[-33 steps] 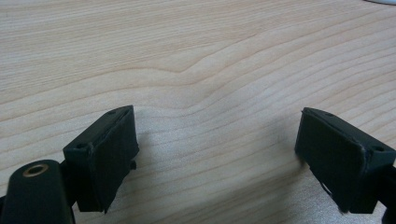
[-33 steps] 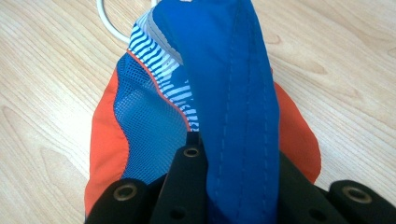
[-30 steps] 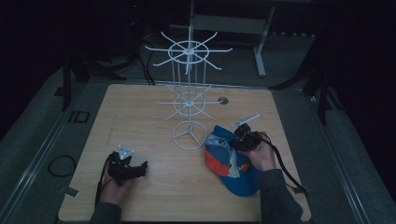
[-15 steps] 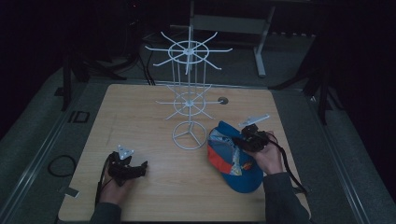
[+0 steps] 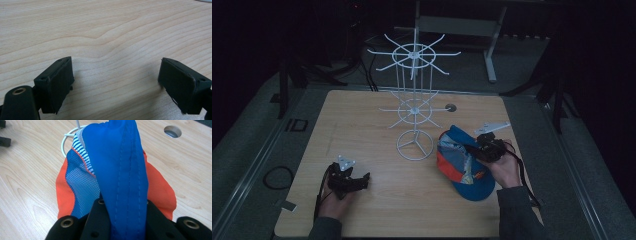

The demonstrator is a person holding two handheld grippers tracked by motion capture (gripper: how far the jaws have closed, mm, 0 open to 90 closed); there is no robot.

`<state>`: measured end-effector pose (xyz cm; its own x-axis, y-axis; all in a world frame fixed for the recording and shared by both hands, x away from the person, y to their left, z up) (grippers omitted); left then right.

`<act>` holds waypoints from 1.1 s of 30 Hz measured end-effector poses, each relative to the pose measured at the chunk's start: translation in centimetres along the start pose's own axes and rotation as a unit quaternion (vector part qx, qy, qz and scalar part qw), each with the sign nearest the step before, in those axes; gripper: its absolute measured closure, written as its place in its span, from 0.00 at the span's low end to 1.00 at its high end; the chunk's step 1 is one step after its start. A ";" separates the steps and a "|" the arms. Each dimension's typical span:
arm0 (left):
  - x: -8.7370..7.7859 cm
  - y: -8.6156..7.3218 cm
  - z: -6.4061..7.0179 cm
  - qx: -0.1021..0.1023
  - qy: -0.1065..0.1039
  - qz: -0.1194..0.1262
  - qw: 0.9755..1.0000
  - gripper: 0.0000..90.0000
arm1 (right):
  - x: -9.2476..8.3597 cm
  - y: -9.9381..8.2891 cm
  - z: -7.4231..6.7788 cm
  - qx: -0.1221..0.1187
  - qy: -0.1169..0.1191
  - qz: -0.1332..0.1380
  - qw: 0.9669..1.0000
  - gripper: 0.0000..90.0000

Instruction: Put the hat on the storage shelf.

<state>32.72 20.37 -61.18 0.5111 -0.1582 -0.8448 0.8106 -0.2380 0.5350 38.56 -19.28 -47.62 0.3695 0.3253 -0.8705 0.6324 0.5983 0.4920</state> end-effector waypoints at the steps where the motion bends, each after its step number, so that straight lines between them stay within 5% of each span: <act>1: 0.0 0.0 0.0 -0.001 0.000 0.000 1.000 0.15 | -0.2 0.0 0.0 0.001 0.000 0.002 1.000 0.98; 9: 0.0 0.0 0.0 0.000 0.000 0.000 1.000 0.15 | -1.4 0.3 -0.1 -0.001 0.005 0.025 1.000 0.98; 12: 0.0 0.0 0.0 0.000 0.000 0.000 1.000 0.15 | -1.9 0.5 -0.3 -0.002 0.027 0.031 0.999 0.98; 23: 0.0 0.0 0.0 0.000 0.000 -0.001 1.000 0.15 | -3.3 1.0 -0.8 -0.010 0.051 0.052 0.997 0.98; 33: 0.0 0.0 0.0 -0.001 -0.001 -0.001 1.000 0.15 | -5.2 1.2 -0.4 -0.005 0.035 0.078 0.996 0.98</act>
<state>32.70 20.35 -61.18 0.5090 -0.1595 -0.8458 0.8122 -0.2364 0.5334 37.17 -19.95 -42.50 0.4132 0.4653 -0.7828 0.5648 0.5433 0.6211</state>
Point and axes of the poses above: each handheld gripper's, and its own axes: x roughly forward along the jaws, y roughly out of its top, z roughly to its right, the point moved 6 cm from there along x, roughly forward along the jaws, and after that the axes turned 13 degrees about -z, right-handed, at the moved point
